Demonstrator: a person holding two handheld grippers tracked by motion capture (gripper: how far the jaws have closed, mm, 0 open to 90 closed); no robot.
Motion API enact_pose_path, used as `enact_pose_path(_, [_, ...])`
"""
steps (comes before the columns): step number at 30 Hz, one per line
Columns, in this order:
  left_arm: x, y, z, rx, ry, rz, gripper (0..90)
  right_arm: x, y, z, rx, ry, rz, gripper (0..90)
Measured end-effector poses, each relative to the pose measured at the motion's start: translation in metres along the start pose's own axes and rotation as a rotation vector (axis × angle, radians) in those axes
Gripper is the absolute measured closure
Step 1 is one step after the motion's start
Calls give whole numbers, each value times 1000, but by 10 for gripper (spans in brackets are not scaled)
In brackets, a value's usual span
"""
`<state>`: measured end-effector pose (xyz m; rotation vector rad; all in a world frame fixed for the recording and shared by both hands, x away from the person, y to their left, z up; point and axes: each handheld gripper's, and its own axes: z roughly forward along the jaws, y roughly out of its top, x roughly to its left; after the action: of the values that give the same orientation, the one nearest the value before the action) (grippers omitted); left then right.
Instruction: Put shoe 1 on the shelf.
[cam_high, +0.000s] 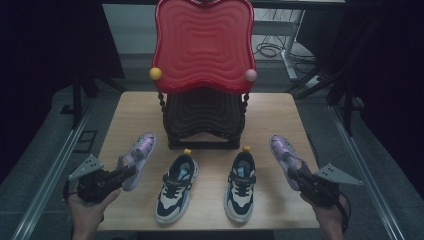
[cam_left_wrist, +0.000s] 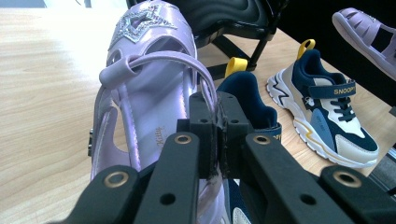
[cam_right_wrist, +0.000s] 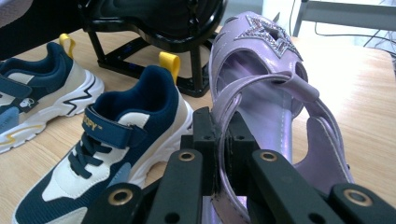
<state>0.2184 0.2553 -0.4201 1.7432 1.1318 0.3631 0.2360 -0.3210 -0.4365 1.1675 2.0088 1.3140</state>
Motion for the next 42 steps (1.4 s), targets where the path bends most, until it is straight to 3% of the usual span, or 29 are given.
enact_pose_path(27, [-11,13,11,-3,-62,40,862,21,18,13,-46,71,-48,857])
enact_pose_path(33, [-17,17,15,-7,-72,52,862,30,25,21,-50,111,-69,857])
enact_pose_path(42, [-27,28,25,-4,-97,95,861,39,34,29,-56,140,-97,857])
